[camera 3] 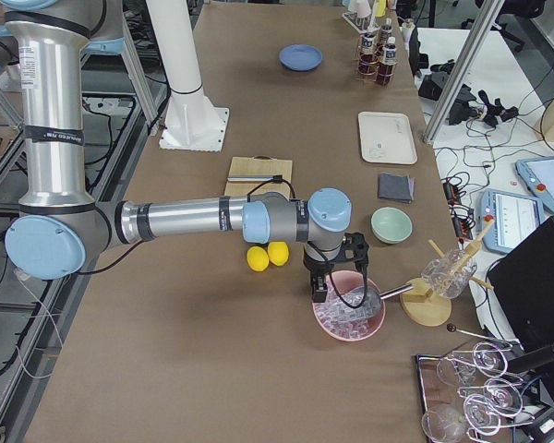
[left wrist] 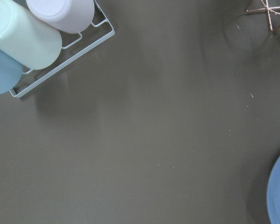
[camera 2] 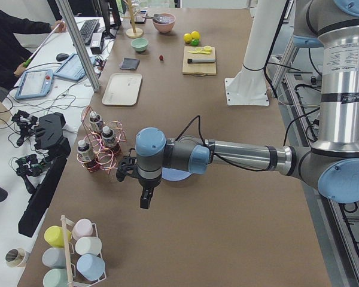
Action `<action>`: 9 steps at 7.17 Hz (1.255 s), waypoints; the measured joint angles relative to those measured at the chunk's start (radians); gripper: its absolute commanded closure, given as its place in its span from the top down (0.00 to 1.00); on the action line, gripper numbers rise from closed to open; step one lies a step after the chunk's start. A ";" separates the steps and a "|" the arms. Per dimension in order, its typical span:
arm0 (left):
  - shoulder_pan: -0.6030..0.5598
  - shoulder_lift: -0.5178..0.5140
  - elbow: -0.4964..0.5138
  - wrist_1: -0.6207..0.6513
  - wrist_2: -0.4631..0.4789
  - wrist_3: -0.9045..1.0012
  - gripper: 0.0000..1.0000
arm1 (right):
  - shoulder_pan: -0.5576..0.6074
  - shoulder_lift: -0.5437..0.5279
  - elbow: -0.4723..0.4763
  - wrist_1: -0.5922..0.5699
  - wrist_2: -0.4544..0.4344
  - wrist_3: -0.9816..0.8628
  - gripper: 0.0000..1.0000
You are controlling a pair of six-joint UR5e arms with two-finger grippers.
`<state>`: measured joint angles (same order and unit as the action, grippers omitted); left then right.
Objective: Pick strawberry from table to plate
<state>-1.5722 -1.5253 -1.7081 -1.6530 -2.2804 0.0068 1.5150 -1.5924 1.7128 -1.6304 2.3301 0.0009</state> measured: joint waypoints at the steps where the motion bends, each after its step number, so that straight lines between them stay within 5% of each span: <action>1: 0.000 0.000 0.002 0.001 0.000 -0.001 0.98 | 0.002 -0.001 -0.001 0.000 0.000 0.000 1.00; 9: 0.000 -0.006 0.011 -0.004 0.001 0.000 0.98 | 0.007 0.008 0.007 0.001 0.006 0.000 1.00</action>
<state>-1.5722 -1.5313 -1.6973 -1.6572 -2.2792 0.0065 1.5217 -1.5846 1.7195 -1.6291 2.3360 0.0010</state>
